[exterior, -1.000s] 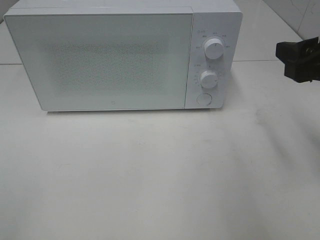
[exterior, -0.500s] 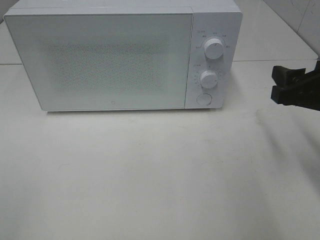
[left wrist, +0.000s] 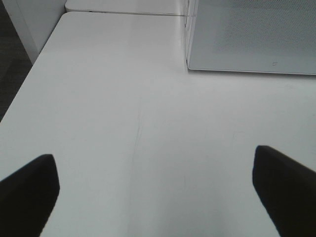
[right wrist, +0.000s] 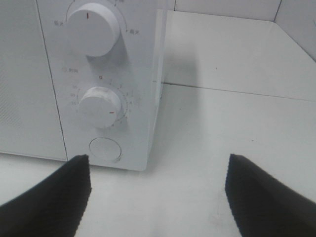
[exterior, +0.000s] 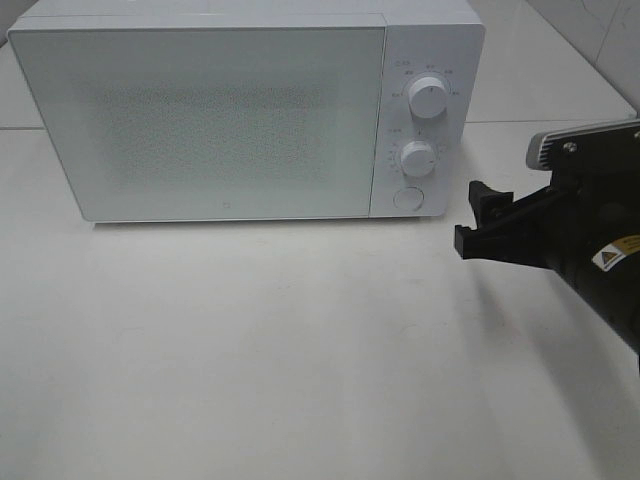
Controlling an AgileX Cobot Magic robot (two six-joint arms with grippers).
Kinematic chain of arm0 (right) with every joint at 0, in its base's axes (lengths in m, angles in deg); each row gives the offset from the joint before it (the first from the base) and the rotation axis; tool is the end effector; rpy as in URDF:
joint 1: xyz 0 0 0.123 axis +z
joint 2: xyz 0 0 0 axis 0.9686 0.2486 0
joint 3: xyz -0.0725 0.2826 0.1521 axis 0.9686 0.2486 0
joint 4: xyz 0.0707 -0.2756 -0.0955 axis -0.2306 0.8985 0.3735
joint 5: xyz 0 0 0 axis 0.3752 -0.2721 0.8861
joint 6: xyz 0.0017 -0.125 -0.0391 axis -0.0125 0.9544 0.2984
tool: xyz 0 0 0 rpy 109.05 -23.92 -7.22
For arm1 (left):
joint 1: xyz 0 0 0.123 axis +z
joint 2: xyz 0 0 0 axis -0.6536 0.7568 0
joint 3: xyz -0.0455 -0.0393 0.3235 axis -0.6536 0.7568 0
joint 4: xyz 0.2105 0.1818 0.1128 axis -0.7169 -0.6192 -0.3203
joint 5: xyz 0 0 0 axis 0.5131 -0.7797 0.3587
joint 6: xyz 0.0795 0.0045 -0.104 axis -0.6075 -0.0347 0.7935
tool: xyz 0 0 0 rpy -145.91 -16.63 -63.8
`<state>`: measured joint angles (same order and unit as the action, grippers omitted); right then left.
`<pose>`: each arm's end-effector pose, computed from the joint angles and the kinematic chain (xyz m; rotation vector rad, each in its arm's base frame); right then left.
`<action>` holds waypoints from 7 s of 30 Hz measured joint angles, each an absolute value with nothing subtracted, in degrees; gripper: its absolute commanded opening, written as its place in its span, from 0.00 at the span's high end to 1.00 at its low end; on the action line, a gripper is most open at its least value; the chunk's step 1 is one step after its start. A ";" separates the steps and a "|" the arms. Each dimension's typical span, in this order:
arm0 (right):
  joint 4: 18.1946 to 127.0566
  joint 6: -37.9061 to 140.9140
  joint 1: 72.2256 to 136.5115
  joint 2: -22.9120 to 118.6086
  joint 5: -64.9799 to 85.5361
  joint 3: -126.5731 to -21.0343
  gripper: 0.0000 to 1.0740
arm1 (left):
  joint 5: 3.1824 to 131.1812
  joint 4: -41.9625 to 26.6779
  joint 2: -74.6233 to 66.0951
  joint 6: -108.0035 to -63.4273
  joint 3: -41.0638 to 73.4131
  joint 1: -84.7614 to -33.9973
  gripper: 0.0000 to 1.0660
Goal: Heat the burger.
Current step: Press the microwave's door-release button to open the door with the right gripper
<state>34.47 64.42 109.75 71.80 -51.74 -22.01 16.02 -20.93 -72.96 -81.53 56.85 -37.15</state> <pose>0.2648 0.0904 0.1461 -0.0809 1.7427 -0.0875 0.0253 -0.0010 0.2853 -0.0710 2.0490 0.0077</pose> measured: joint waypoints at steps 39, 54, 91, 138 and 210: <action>29.54 6.04 117.89 81.82 -52.83 -27.85 0.57 | 16.02 -20.93 -72.96 -81.53 56.85 -37.15 0.06; 25.99 -25.64 117.89 81.82 -52.78 -27.85 0.96 | 16.02 -20.93 -72.96 -81.53 56.85 -37.15 0.06; 29.25 -30.40 111.07 95.12 -43.61 -44.98 1.00 | 16.02 -20.93 -72.96 -81.53 56.85 -37.15 0.06; 27.88 -30.29 107.29 103.77 -41.14 -56.61 1.00 | 16.02 -21.05 -72.96 -81.53 56.85 -37.15 0.06; 40.77 -14.30 107.29 81.08 -17.31 -41.43 0.99 | 16.02 -21.05 -72.96 -81.53 56.85 -37.15 0.06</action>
<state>40.77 -14.30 107.29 81.08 -17.31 -41.43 16.02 -21.05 -72.96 -81.53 56.85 -37.15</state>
